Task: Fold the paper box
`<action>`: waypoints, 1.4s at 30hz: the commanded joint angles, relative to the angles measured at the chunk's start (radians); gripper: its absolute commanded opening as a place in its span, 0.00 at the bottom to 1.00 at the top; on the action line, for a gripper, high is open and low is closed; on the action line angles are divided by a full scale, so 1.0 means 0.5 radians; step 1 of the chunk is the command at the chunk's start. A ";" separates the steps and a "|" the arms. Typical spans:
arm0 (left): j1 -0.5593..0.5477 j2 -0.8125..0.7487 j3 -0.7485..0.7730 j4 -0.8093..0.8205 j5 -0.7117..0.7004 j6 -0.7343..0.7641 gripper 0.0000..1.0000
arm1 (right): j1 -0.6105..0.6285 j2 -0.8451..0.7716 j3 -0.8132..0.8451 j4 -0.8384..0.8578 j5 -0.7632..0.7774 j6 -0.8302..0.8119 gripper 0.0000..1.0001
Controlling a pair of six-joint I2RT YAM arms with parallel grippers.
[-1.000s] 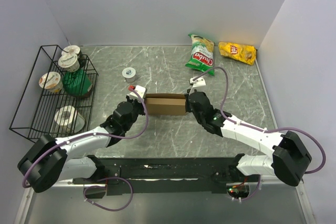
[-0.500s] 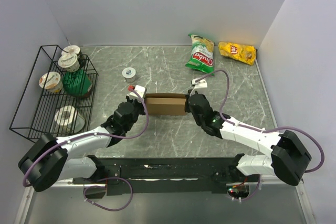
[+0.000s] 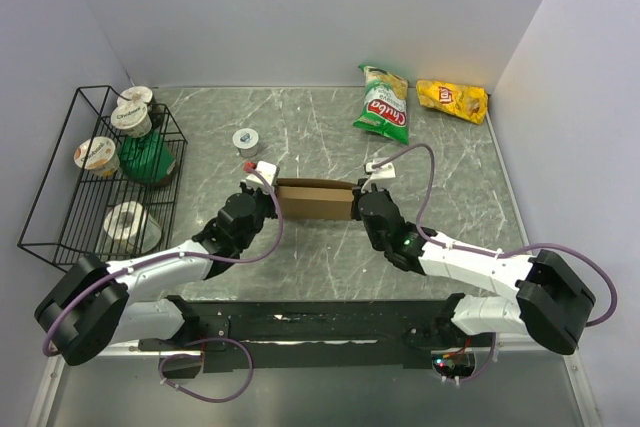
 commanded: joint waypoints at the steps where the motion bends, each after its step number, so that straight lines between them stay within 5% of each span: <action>1: -0.079 0.047 0.078 -0.072 0.229 -0.089 0.01 | 0.115 0.095 -0.127 -0.113 -0.322 0.073 0.00; 13: -0.079 0.087 0.152 -0.148 0.250 -0.086 0.01 | 0.142 0.111 -0.317 0.025 -0.279 0.045 0.00; 26: -0.079 0.105 0.106 -0.100 0.314 0.098 0.01 | 0.274 0.144 -0.280 -0.266 -0.049 0.260 0.00; 36: -0.079 -0.113 -0.075 -0.108 0.502 0.543 0.01 | 0.259 -0.306 -0.136 -0.609 -0.129 0.208 0.56; 42: -0.079 -0.122 -0.060 -0.139 0.548 0.571 0.01 | 0.192 -0.583 0.002 -0.830 -0.254 0.107 0.69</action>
